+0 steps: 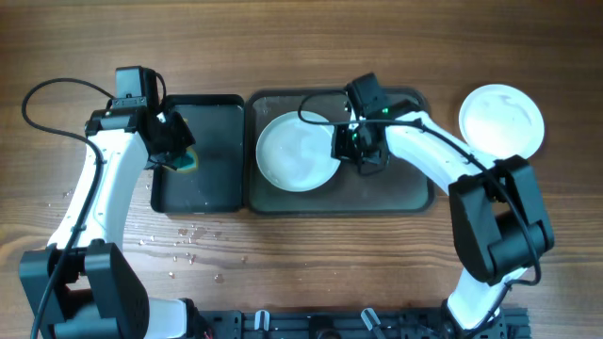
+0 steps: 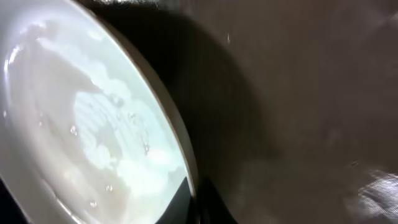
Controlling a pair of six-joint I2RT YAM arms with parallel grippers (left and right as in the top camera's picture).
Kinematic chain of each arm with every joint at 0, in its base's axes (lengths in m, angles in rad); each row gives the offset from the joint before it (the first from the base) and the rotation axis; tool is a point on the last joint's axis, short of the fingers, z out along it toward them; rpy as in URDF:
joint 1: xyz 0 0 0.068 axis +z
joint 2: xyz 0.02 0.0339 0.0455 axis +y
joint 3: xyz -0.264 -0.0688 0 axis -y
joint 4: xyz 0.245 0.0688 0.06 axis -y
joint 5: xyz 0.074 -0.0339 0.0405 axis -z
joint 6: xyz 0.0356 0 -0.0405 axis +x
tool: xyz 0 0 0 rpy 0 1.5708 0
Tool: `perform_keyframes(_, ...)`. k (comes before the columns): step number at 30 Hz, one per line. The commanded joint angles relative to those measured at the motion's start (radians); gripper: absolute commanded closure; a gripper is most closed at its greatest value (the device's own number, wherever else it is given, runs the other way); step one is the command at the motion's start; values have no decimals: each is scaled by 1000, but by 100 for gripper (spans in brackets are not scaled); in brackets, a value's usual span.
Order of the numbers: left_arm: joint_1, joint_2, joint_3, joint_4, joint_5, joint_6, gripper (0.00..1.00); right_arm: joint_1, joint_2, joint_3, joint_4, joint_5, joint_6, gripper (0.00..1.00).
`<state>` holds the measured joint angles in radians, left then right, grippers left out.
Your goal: Clean dirty plates on tray and stack at the side
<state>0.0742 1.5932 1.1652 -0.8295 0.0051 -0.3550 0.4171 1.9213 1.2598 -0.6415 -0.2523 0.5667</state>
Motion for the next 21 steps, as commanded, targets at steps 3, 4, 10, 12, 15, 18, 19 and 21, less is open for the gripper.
perform_keyframes(3, 3, 7, -19, 11, -11, 37, 96, 18, -49, 115, -43, 63, -43, 96)
perform_keyframes(4, 3, 7, -28, 11, -27, 37, 96, 25, -49, 123, -46, 70, -42, 96)
perform_keyframes(10, 3, 7, -93, 55, -48, 37, 96, 60, -49, 163, -42, 102, -28, 96)
perform_keyframes(12, 3, 7, -114, 75, -48, 34, 96, 77, -49, 177, -32, 138, -13, 96)
perform_keyframes(15, 3, 7, -134, 92, -48, 33, 96, 112, -48, 179, 21, 193, -8, 96)
perform_keyframes(18, 3, 7, -161, 117, -48, 33, 96, 160, -47, 179, 86, 286, 18, 96)
perform_keyframes(19, 3, 7, -170, 125, -48, 33, 96, 176, -47, 179, 111, 311, 18, 96)
perform_keyframes(21, 3, 7, -198, 158, -47, 34, 96, 204, -47, 179, 159, 350, 19, 96)
